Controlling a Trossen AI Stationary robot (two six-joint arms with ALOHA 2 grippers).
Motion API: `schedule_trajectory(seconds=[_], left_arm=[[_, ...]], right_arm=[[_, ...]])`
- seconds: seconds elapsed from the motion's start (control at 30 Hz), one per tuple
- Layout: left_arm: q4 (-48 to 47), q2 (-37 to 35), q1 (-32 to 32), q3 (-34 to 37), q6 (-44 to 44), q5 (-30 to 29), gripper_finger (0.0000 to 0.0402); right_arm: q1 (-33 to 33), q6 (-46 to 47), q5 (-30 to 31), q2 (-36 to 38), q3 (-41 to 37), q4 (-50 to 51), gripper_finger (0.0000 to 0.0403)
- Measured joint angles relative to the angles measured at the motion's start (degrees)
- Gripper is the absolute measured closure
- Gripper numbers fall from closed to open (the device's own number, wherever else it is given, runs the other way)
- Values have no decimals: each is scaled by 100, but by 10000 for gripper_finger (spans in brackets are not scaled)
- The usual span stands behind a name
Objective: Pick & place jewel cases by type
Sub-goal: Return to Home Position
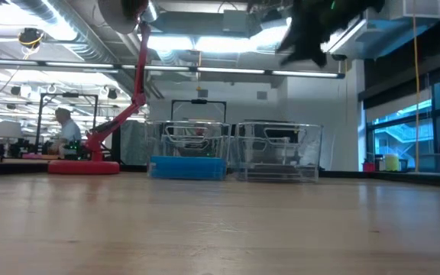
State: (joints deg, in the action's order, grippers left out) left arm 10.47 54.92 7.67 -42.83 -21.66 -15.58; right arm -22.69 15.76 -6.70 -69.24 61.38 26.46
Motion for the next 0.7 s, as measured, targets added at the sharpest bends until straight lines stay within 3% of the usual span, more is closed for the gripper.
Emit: schedule_trajectory(seconds=[0.13,0.37,0.47,0.53,0.7], left_arm=[[534,-763,-298,1107,-325,136,146],[21,-2352,-481,2083,-330,144,146],[-304,-2874,-497,2405,-329,-227,146],[-345,-3152,-497,2659,-329,-397,146],[-300,-3665,-541,3280,-575,-635,146]], right_arm=[[1152,-100,383,501,-459,-633,231],[2507,126,680,1529,-2465,-3048,231],[2812,41,788,1966,-3142,-3778,231],[2880,-108,859,2316,-3472,-3713,231],[2894,478,1017,3020,-4308,-4114,231]])
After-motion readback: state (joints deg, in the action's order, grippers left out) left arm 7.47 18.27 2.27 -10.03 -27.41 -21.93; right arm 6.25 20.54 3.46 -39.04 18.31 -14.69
